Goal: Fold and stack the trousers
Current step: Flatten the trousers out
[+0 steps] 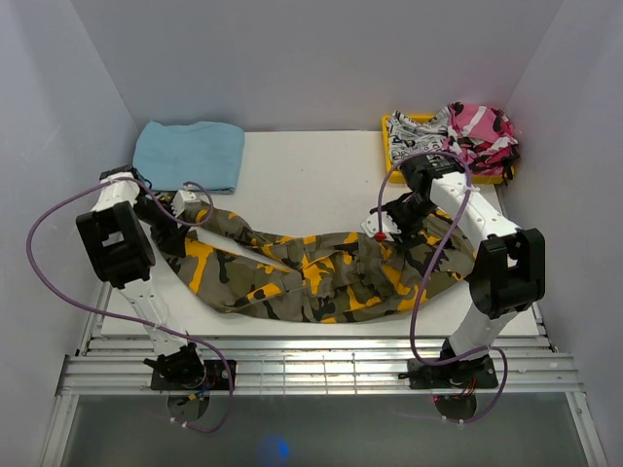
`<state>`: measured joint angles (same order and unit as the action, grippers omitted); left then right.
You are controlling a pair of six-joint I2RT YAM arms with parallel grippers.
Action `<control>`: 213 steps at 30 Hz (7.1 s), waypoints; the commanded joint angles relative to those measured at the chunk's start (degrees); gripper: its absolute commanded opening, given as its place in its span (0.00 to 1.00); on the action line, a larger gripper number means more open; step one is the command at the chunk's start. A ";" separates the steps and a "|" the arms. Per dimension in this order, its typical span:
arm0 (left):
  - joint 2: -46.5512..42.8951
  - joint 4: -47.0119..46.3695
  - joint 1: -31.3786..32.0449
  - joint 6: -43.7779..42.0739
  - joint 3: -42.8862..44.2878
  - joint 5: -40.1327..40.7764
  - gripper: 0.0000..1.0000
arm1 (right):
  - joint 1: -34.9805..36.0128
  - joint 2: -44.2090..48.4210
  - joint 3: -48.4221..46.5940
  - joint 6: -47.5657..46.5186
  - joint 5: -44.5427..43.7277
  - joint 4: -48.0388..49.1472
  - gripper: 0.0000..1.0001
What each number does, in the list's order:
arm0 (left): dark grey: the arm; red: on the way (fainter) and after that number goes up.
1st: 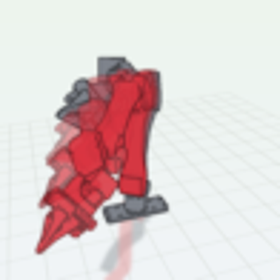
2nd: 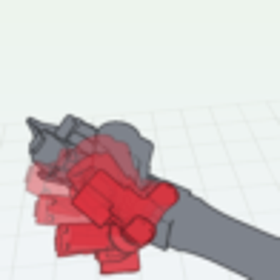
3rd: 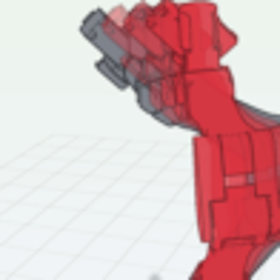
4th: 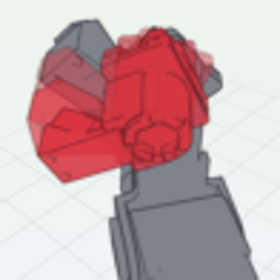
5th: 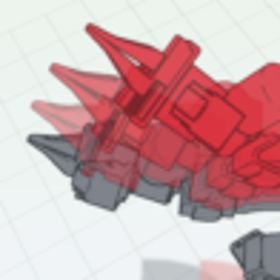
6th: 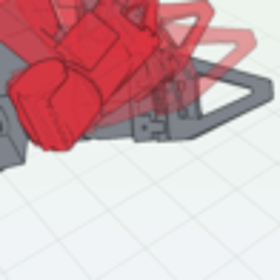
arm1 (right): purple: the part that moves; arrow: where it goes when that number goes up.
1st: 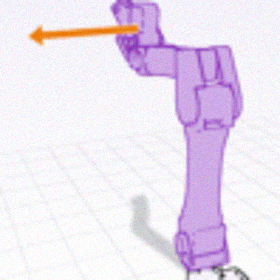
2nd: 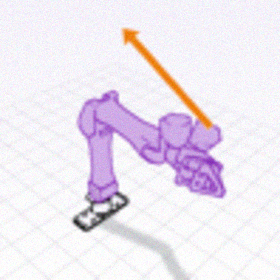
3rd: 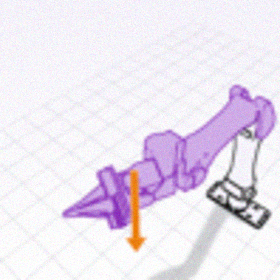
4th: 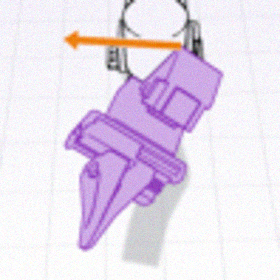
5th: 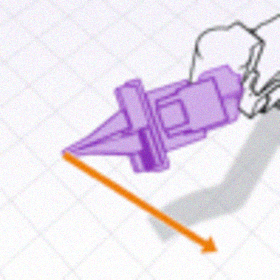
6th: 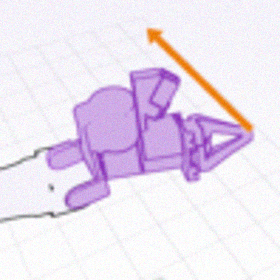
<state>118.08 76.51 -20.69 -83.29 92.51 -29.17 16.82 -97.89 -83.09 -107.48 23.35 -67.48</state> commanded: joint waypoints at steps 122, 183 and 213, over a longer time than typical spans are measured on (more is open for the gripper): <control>-45.80 0.64 -22.46 31.04 -11.21 5.41 0.00 | -24.99 16.67 23.58 33.58 -16.32 23.01 0.84; -1.81 -23.42 -6.38 5.21 6.98 -6.17 0.88 | -21.75 0.24 -3.66 28.73 -2.96 17.73 0.90; -20.25 3.84 -3.66 0.05 2.04 11.93 0.00 | -21.12 5.51 11.90 31.72 -10.88 29.87 0.75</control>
<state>104.31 60.64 -24.56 -84.05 88.71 -19.66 -3.29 -95.26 -72.10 -75.35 11.29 -38.63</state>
